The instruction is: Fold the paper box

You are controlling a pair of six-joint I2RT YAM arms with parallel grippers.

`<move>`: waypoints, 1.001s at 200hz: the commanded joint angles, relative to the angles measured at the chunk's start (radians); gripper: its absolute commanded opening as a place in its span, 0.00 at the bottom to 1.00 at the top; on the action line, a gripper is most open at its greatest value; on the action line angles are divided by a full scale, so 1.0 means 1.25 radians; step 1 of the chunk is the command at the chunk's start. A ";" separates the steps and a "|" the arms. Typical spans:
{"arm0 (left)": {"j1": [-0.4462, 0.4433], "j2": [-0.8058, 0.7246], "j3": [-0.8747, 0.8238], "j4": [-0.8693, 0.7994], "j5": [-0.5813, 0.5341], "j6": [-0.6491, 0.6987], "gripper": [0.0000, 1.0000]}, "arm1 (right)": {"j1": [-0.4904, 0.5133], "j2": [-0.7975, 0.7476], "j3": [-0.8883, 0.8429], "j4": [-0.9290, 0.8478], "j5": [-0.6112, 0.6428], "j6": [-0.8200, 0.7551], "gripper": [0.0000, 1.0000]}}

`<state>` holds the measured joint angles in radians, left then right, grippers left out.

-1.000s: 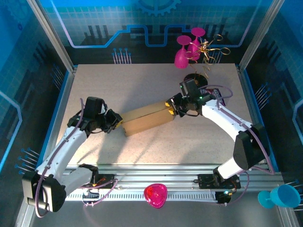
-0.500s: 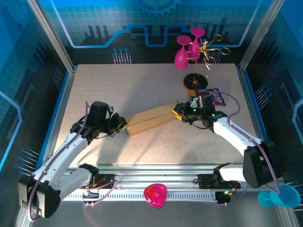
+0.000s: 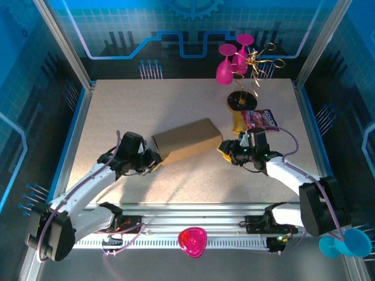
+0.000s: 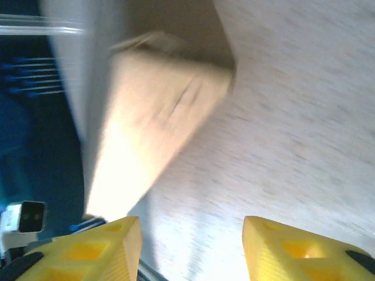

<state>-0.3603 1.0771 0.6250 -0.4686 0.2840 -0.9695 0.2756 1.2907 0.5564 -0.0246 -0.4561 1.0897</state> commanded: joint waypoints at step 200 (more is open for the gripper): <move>0.157 -0.260 0.011 -0.101 -0.796 0.180 0.99 | -0.121 -0.501 -0.235 0.142 0.829 -0.757 1.00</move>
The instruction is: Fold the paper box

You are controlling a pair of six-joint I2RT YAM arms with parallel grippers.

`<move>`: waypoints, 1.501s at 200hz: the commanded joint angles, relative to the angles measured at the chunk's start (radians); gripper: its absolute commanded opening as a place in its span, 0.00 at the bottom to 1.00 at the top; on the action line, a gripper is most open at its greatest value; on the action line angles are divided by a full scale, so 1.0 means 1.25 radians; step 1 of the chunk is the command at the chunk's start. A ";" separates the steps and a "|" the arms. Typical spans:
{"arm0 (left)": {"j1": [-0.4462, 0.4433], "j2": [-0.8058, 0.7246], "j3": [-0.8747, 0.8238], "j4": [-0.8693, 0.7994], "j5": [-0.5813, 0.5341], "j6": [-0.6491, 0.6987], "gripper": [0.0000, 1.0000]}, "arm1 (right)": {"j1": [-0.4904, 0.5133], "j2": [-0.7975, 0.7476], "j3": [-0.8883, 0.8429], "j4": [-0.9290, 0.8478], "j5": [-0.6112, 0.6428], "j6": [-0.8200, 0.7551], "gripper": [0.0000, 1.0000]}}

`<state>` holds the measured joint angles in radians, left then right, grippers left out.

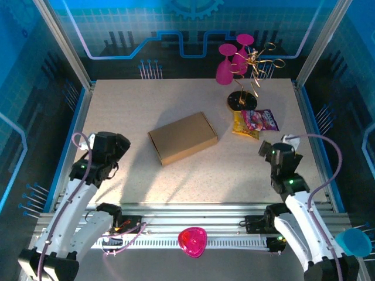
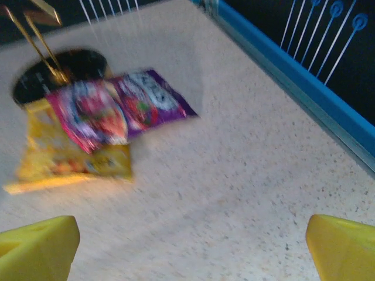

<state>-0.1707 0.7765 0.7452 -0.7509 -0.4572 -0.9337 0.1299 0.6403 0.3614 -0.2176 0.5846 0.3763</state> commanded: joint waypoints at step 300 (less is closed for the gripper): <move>0.145 0.614 -0.310 1.364 0.242 0.705 1.00 | 0.013 0.731 -0.013 0.988 -0.205 -0.321 1.00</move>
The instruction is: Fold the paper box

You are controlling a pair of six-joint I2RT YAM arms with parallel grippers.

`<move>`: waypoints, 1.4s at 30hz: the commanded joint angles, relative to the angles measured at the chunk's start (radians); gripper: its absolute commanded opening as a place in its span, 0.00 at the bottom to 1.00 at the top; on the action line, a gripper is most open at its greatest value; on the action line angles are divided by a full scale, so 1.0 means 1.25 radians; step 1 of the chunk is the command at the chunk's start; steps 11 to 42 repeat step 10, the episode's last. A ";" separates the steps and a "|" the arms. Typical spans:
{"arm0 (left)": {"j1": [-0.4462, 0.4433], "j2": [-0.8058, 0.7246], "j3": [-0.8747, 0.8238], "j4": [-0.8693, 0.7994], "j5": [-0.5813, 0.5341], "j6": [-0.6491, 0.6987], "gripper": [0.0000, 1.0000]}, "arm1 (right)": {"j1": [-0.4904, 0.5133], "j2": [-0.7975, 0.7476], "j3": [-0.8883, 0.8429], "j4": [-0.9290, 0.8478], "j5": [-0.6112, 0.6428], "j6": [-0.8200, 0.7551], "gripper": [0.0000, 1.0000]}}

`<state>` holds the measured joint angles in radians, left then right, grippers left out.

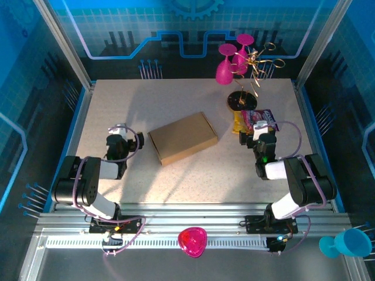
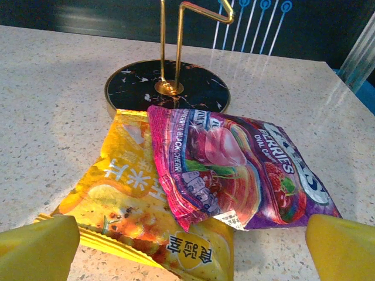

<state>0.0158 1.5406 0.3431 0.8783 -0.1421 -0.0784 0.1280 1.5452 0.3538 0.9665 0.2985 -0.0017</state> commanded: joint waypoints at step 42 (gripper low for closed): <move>-0.011 0.003 0.013 0.059 -0.021 0.027 0.99 | -0.001 0.005 0.008 0.008 0.015 0.001 1.00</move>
